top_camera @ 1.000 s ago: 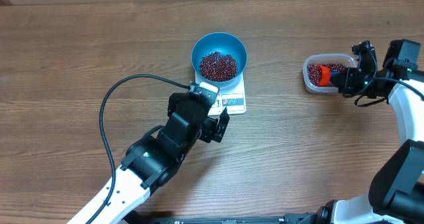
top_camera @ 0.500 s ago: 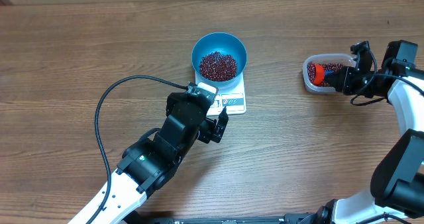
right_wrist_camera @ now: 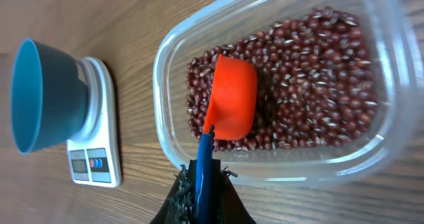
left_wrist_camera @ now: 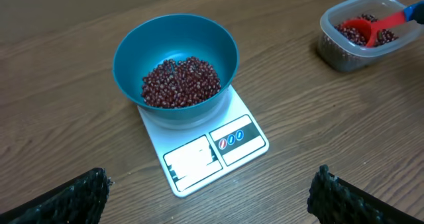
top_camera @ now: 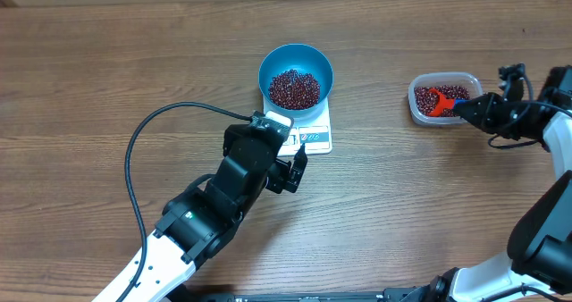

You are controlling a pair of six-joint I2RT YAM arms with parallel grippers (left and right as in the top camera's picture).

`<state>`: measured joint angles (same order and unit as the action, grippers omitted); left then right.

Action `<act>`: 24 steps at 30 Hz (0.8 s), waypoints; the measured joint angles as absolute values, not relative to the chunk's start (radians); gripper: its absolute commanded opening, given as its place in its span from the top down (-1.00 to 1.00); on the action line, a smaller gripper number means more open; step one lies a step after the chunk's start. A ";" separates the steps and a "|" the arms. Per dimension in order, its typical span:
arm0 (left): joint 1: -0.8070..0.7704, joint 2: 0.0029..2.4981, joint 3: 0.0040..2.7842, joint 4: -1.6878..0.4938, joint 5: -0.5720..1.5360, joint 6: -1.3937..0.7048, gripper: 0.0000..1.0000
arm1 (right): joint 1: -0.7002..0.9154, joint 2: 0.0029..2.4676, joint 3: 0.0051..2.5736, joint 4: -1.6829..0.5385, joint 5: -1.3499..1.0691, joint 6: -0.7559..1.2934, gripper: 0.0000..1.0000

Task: Scoop item into bowl and weigh 150g on scale
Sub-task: 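Drag the scoop through the beans and lift it out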

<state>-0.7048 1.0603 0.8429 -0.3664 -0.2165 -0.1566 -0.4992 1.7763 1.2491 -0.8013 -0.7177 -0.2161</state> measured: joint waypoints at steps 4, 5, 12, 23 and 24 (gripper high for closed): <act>-0.705 1.045 0.842 -0.366 -0.216 -0.156 -0.99 | -0.538 1.776 1.249 -0.803 -0.765 -0.210 0.93; -0.705 1.043 0.843 -0.366 -0.216 -0.156 -0.99 | -0.550 1.776 1.249 -0.803 -0.781 -0.210 0.93; -0.705 1.042 0.843 -0.368 -0.216 -0.156 -0.99 | -0.598 1.776 1.249 -0.805 -0.873 -0.209 0.93; -0.705 1.042 0.842 -0.372 -0.217 -0.156 -0.99 | -0.616 1.776 1.249 -0.813 -0.955 -0.209 0.93; -0.705 1.042 0.843 -0.373 -0.217 -0.156 -0.99 | -0.616 1.776 1.249 -0.814 -0.963 -0.209 0.93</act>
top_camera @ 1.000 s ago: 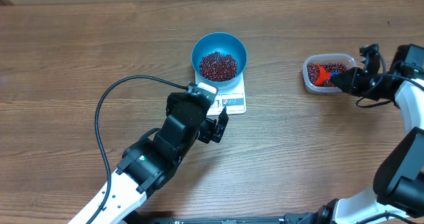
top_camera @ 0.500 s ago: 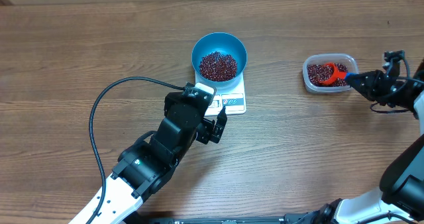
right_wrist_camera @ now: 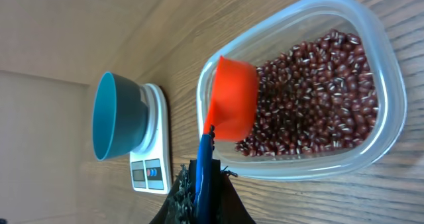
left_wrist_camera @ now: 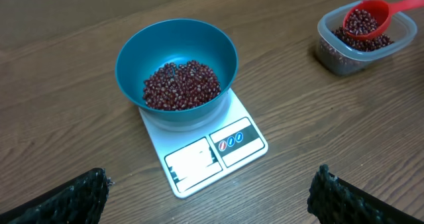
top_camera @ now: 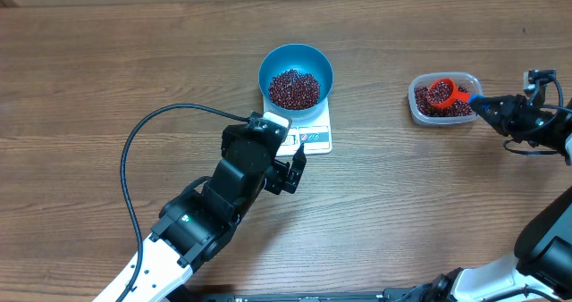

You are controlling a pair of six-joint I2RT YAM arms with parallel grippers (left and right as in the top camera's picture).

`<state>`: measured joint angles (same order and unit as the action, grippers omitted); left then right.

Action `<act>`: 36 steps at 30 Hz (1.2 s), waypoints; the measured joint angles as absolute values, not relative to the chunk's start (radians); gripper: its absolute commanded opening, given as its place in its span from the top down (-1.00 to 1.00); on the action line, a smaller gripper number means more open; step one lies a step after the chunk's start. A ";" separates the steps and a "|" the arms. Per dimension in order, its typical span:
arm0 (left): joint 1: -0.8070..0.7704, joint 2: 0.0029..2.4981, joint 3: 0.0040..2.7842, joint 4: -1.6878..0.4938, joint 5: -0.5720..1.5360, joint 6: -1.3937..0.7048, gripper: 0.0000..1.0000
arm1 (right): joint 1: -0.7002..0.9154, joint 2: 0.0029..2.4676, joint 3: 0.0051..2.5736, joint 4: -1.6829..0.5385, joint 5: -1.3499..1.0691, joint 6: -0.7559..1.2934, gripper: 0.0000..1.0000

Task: Scoop item into bowl and weigh 150g on scale
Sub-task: 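Drag the scoop through the beans and lift it out, then carry the filled scoop left over the teal bowl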

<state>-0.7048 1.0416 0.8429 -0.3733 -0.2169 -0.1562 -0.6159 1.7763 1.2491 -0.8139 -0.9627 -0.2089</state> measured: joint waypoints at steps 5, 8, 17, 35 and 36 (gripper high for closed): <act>-0.705 1.041 0.843 -0.386 -0.217 -0.153 -0.99 | -0.633 1.776 1.249 -0.813 -1.018 -0.208 0.93; -0.705 1.041 0.843 -0.389 -0.217 -0.153 -0.99 | -0.655 1.776 1.249 -0.813 -1.060 -0.210 0.93; -0.705 1.041 0.843 -0.389 -0.217 -0.153 -0.99 | -0.701 1.776 1.249 -0.814 -1.238 -0.208 0.93; -0.705 1.041 0.843 -0.369 -0.217 -0.153 -0.99 | -0.598 1.776 1.249 -0.814 -1.485 -0.206 0.93; -0.705 1.041 0.843 -0.369 -0.217 -0.153 -0.99 | -0.584 1.776 1.249 -0.812 -1.486 -0.205 0.93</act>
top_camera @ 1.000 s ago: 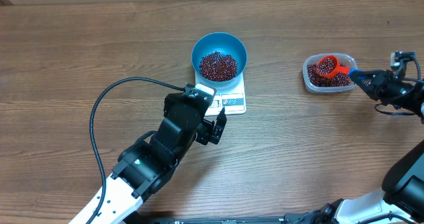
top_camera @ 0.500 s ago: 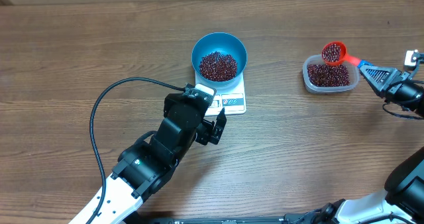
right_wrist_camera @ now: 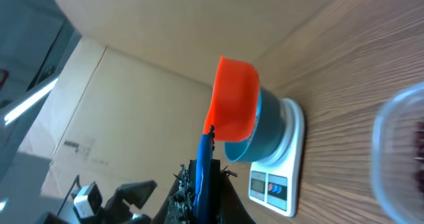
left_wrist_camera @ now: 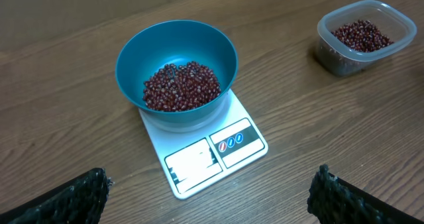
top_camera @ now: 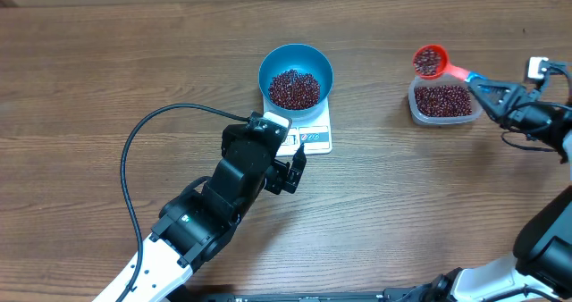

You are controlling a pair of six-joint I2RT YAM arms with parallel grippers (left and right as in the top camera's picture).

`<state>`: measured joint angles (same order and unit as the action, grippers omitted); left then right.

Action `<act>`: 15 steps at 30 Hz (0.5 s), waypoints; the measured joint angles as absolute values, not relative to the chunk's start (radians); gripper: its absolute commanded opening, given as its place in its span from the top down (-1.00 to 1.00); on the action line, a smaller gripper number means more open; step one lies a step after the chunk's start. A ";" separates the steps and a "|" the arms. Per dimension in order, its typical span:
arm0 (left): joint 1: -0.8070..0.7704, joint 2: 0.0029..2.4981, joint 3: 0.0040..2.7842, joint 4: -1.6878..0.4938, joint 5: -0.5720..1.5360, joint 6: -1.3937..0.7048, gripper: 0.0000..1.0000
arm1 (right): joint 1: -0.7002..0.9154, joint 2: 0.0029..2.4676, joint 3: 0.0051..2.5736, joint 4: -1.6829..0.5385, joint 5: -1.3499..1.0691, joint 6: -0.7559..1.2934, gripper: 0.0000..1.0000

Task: Scoop item into bowl and weigh 150g on scale
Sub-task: 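Carry the filled scoop left over the teal bowl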

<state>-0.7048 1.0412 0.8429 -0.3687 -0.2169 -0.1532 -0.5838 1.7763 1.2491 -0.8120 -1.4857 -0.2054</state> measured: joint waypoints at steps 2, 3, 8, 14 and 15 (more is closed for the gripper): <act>-0.705 1.041 0.843 -0.368 -0.217 -0.153 -0.99 | -0.551 1.776 1.249 -0.805 -1.487 -0.205 0.93; -0.705 1.041 0.842 -0.368 -0.217 -0.153 -0.99 | -0.532 1.776 1.249 -0.800 -1.488 -0.206 0.93; -0.705 1.041 0.843 -0.367 -0.217 -0.153 -0.99 | -0.426 1.776 1.249 -0.790 -1.488 -0.205 0.93; -0.705 1.041 0.843 -0.367 -0.217 -0.153 -0.99 | -0.308 1.776 1.249 -0.754 -1.481 -0.205 0.93; -0.705 1.041 0.843 -0.367 -0.217 -0.153 -0.99 | -0.287 1.776 1.249 -0.744 -1.480 -0.206 0.93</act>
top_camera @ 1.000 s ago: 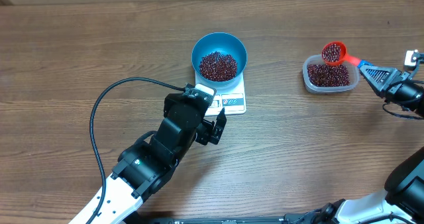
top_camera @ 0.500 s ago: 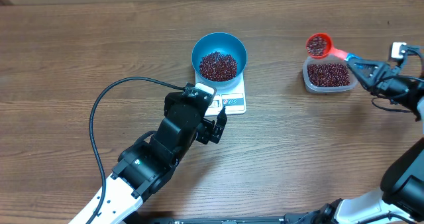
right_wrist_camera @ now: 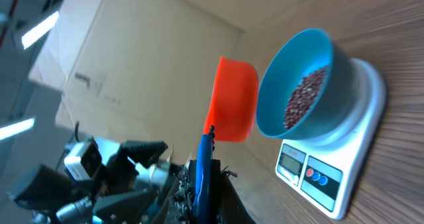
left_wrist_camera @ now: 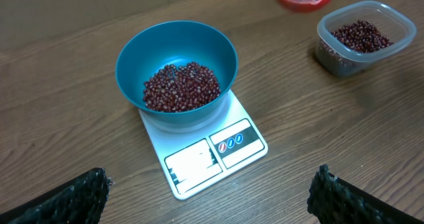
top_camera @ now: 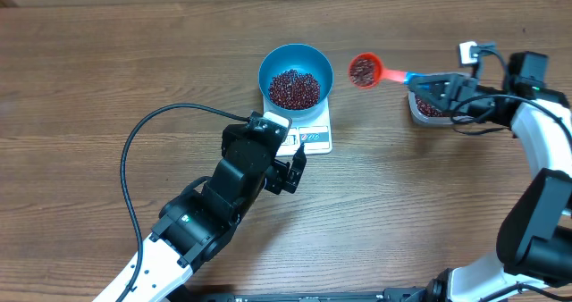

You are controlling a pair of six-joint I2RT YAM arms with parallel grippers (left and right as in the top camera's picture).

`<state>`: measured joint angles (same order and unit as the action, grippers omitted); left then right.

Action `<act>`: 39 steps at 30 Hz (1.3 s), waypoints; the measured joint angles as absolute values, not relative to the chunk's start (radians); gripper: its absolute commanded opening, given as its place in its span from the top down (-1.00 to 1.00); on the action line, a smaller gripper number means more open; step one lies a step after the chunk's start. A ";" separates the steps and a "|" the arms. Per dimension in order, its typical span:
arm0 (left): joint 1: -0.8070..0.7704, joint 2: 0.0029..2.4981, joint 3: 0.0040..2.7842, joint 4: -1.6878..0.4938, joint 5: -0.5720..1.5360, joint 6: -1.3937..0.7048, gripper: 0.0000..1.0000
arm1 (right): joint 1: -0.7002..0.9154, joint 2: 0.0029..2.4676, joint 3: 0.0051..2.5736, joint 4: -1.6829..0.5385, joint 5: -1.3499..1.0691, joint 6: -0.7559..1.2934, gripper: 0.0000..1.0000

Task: Scoop item into bowl and weigh 150g on scale
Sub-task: 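Carry the filled scoop left over the teal bowl, then tilt the scoop with the right gripper to pour beans into bowl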

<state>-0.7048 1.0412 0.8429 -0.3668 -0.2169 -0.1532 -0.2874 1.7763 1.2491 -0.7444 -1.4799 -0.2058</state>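
A blue bowl [top_camera: 296,73] partly filled with red beans sits on the white scale [top_camera: 315,135]. My right gripper [top_camera: 429,80] is shut on the blue handle of an orange scoop [top_camera: 364,70], which carries beans in the air just right of the bowl. The scoop's orange cup [right_wrist_camera: 233,109] hangs left of the bowl [right_wrist_camera: 295,85] in the right wrist view. The clear bean tub [left_wrist_camera: 364,37] stands to the right, partly hidden overhead by my right arm. My left gripper [left_wrist_camera: 205,197] rests open in front of the scale [left_wrist_camera: 205,151], with nothing between its fingers.
A black cable [top_camera: 152,141] loops over the table left of my left arm. Bare wooden tabletop [top_camera: 134,61] stretches around the scale and tub.
My right gripper has carried the loaded scoop left, from above the bean tub to just right of the blue bowl. The left arm has not moved.
The scoop first lay dug into the beans in the tub. Then it was lifted in the tub with beans in its cup, then it stood raised above the tub's far edge. Now it hangs beside the bowl on the scale.
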 measured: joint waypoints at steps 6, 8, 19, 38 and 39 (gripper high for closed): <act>-0.705 1.041 0.843 -0.367 -0.217 -0.153 -0.99 | -0.181 1.776 1.249 -0.680 -1.426 -0.179 0.93; -0.705 1.041 0.843 -0.367 -0.217 -0.153 -0.99 | -0.149 1.776 1.249 -0.640 -1.385 -0.147 0.93; -0.705 1.041 0.843 -0.366 -0.217 -0.153 -0.99 | 0.007 1.776 1.249 -0.379 -1.206 0.076 0.93; -0.705 1.041 0.843 -0.366 -0.217 -0.153 -0.99 | 0.157 1.776 1.249 -0.324 -0.859 -0.202 0.93; -0.705 1.041 0.843 -0.366 -0.217 -0.153 -0.99 | 0.157 1.776 1.249 -0.324 -0.854 -0.241 0.93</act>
<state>-0.7048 1.0412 0.8429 -0.3664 -0.2169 -0.1532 0.1570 1.7763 1.2491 -0.3244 -0.8536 -0.2413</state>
